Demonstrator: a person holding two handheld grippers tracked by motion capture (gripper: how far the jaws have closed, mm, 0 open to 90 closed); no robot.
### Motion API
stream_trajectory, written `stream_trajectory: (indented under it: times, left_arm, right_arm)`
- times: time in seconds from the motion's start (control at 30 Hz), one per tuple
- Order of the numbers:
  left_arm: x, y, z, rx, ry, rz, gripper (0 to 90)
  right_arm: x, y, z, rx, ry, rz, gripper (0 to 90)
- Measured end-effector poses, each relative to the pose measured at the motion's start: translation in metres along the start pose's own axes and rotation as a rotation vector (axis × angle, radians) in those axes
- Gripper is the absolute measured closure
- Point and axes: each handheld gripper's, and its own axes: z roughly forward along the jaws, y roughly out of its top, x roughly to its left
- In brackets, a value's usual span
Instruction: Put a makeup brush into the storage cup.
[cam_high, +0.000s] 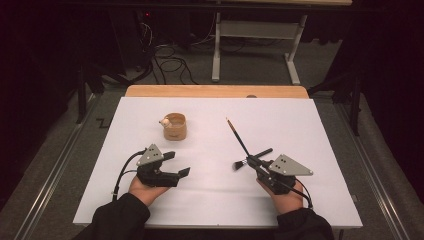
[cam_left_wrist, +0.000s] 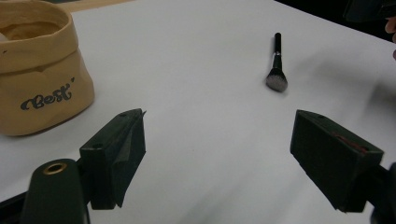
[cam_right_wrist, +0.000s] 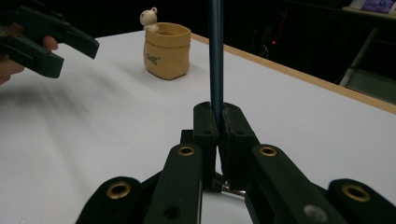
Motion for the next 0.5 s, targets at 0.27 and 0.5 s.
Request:
stream_trajectory:
  times: [0.27,0.5]
  left_arm:
    - [0.0003,0.0005,-0.0007,-0.009,0.001,-0.004,19.4]
    - [-0.0022,0.0050,-0.0018,-0.041,-0.019,-0.017,20.1]
  right_arm:
    - [-0.0004,0.0010,-0.0040,-0.033,-0.024,0.037,87.4]
    - [0.0004,0.0017,-0.0047,-0.047,-0.028,0.050,87.4]
